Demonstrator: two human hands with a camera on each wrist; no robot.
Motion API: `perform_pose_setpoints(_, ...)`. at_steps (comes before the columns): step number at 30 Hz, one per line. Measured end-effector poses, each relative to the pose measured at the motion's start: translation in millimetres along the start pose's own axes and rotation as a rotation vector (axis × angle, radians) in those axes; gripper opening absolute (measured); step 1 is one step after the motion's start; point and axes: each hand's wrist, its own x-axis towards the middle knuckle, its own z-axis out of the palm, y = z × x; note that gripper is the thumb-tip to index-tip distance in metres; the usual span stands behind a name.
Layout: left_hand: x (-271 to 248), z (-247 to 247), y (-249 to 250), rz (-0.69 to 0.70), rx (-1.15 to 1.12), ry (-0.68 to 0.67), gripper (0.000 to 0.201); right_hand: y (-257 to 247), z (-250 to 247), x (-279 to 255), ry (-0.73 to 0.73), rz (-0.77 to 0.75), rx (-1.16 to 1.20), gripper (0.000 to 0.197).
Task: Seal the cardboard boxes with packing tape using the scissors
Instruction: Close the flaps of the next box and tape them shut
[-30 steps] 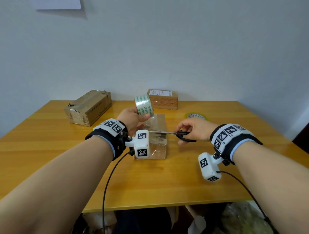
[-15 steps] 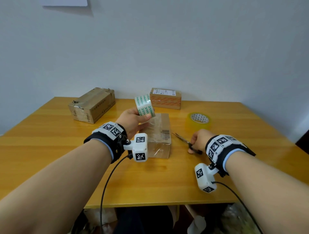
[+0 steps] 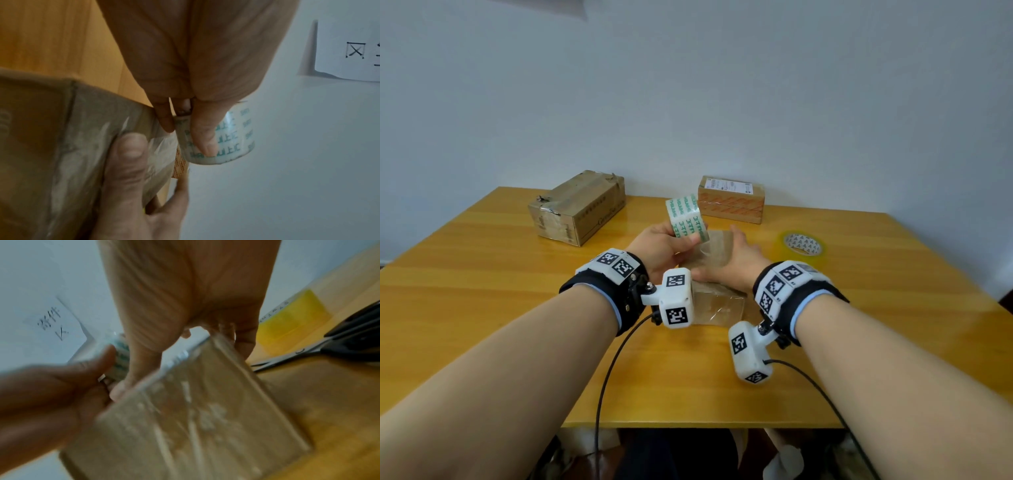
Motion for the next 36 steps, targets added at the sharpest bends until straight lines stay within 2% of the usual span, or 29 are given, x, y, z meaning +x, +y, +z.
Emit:
perform_pose_setpoints(3, 2.2, -4.0, 3.3, -0.031, 0.044, -0.049, 0.026, 0.2, 9.8, 4.8, 0.012, 0.068, -0.005, 0.139)
perform_pose_setpoints(7, 4.7, -3.6, 3.2, -0.076, 0.044, -0.090, 0.026, -7.2, 6.1, 4.6, 0.089, 0.099, -0.047, 0.102)
perform_pose_setpoints(11, 5.9, -5.7, 2.6, -0.075, 0.046, -0.088, 0.026, -11.7, -0.3, 1.1, 0.082, 0.020, -0.137, 0.085)
perform_pose_setpoints(13, 6.1, -6.1, 1.9, -0.075, 0.070, -0.076, 0.029, -2.2, -8.2, 2.0, 0.077, -0.041, -0.103, 0.073)
perform_pose_setpoints(14, 5.8, -5.6, 2.0, -0.073, 0.081, -0.072, 0.029, 4.6, -12.4, 2.0, 0.050, -0.067, -0.073, 0.072)
perform_pose_setpoints(18, 5.1, -3.3, 1.3, -0.063, 0.092, -0.075, 0.030, 19.8, -18.4, -5.7, -0.106, -0.130, -0.033, 0.095)
perform_pose_setpoints(24, 3.6, -0.7, 1.2, -0.062, 0.111, -0.046, 0.029, 11.6, -16.1, -5.1, -0.055, -0.121, -0.099, 0.066)
perform_pose_setpoints(29, 0.7, 0.6, 5.5, -0.060, 0.067, -0.056, 0.025, 1.1, -14.8, -5.8, -0.056, -0.083, -0.142, 0.065)
perform_pose_setpoints(32, -3.3, 2.3, 12.0, -0.069, 0.048, -0.053, 0.022, -6.4, -21.3, -5.4, 0.102, -0.131, -0.160, 0.055)
perform_pose_setpoints(34, -7.2, 5.1, 17.5, -0.055, 0.072, -0.050, 0.020, -7.1, -28.2, -6.1, 0.223, -0.257, 0.005, 0.045)
perform_pose_setpoints(36, -10.6, 8.0, 24.7, -0.039, 0.092, -0.044, 0.017, -9.7, -37.0, -11.6, 0.217, -0.345, 0.236, 0.043)
